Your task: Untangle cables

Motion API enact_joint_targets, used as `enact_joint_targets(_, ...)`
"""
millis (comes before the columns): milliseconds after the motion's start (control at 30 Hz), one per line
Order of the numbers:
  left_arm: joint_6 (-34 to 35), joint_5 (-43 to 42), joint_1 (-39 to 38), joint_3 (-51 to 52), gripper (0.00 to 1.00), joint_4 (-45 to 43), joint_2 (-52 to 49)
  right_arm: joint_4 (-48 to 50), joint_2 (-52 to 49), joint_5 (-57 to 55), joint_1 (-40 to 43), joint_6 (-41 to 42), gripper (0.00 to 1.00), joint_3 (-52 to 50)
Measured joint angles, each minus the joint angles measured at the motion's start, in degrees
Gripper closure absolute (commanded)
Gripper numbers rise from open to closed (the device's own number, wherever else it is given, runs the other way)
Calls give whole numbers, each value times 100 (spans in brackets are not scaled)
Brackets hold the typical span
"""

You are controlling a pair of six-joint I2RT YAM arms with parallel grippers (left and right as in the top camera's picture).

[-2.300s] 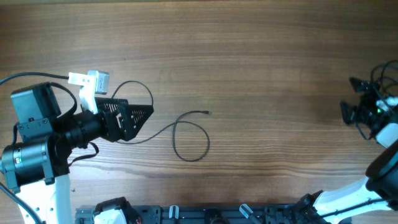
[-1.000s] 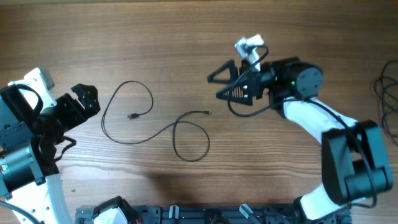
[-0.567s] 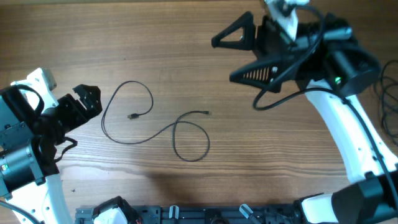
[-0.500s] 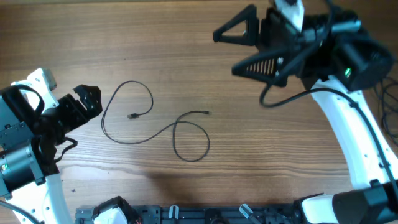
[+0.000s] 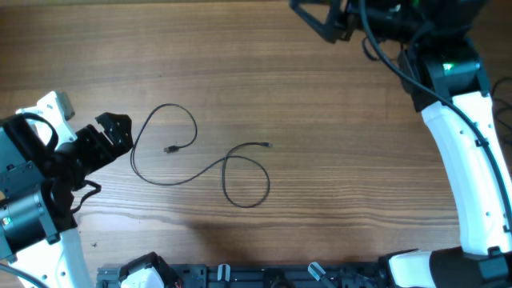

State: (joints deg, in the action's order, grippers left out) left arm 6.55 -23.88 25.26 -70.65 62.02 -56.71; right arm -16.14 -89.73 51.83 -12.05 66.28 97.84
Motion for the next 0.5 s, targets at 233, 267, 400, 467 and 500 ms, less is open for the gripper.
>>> enact_joint_targets(233, -26, 0, 0, 0, 3, 48, 4, -1912, -4, -1307, 0, -3167, 0, -9)
enact_joint_targets(267, -52, -2, -2, 0, 3, 90, 4, -2238, -4, -1464, 0, -3919, 0, -9)
enact_joint_targets(400, -273, 2, -125, 0, 9, 170, 4, -3464, -4, -1980, 0, -6533, 0, -9)
enact_joint_targets(467, -332, 28, -164, 0, 10, 236, 35, -4030, -4, -2229, 0, -7663, 0, -7)
enact_joint_targets(500, -350, 66, -166, 0, 10, 256, 87, -4430, -4, -2385, 0, -8358, 0, -9)
